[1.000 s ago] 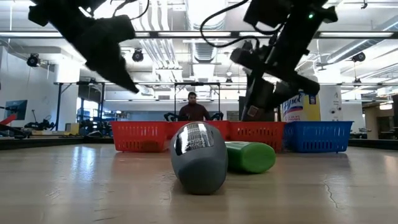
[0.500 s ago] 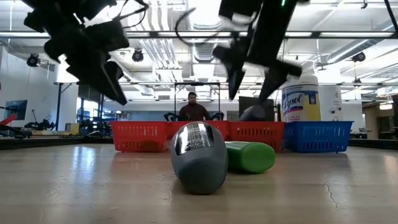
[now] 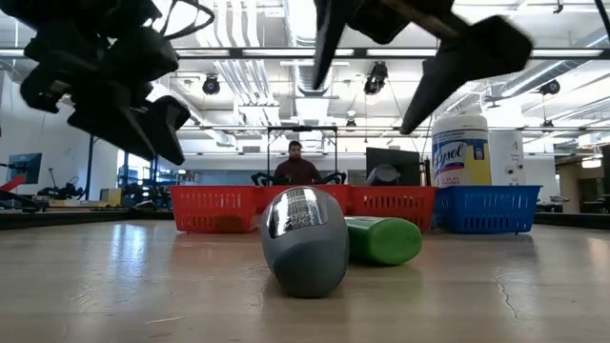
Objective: Pick & Place Travel size toiletries
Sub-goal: Put the gray deodorant into the right red bin
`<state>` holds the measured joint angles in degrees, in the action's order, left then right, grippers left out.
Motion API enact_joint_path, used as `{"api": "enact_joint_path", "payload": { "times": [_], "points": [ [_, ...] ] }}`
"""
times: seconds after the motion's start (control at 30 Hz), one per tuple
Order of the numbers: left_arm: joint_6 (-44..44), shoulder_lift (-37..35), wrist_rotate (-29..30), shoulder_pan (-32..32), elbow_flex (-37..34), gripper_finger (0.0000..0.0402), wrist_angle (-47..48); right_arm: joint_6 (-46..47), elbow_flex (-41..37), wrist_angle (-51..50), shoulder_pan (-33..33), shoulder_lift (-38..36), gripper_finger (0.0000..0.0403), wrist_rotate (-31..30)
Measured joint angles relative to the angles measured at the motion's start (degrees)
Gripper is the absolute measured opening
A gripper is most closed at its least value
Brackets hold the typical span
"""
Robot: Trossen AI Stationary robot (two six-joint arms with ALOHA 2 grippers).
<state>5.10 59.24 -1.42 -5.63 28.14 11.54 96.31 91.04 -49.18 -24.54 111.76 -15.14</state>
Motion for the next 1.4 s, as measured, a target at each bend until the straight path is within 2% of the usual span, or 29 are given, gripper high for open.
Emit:
{"api": "enact_joint_path", "payload": {
  "times": [0.17,0.3,0.43,0.53,0.6,0.73,0.83,1.07,1.4],
  "points": [
    [8.03,-0.52,-10.82,-1.16,-1.38,0.0236,-0.63,8.86,5.37,-1.64,-3.59,6.22,0.0368,3.31],
    [8.57,0.75,-10.53,-1.61,-0.21,0.0236,-2.22,17.07,6.93,-2.96,-6.73,7.36,0.0368,4.65],
    [10.61,1.99,-10.55,-1.89,1.68,0.0236,-5.92,16.14,9.08,-1.65,-10.06,10.92,0.0368,4.11],
    [14.02,4.22,-10.83,-3.70,4.20,0.0236,-7.75,19.11,9.48,-3.31,-13.01,11.87,0.0368,4.01],
    [17.15,7.04,-11.29,-5.84,6.36,0.0236,-7.46,24.59,9.18,-4.98,-15.18,11.76,0.0368,3.39],
    [18.84,16.26,-11.29,-9.30,11.62,0.0236,-7.39,35.55,8.92,-7.74,-19.58,10.16,0.0368,-3.64],
    [19.24,23.09,-10.52,-10.73,15.91,0.0236,-7.65,35.49,9.32,-7.53,-20.15,9.54,0.0368,-3.91],
    [31.25,35.60,-10.69,-11.44,27.56,0.0236,-7.74,35.86,9.66,-17.93,-20.14,7.15,0.0368,-4.74],
    [42.85,48.76,-12.51,-11.45,41.20,0.0236,0.59,35.31,6.78,-21.90,-20.48,0.59,0.0368,-6.43]
  ]
}}
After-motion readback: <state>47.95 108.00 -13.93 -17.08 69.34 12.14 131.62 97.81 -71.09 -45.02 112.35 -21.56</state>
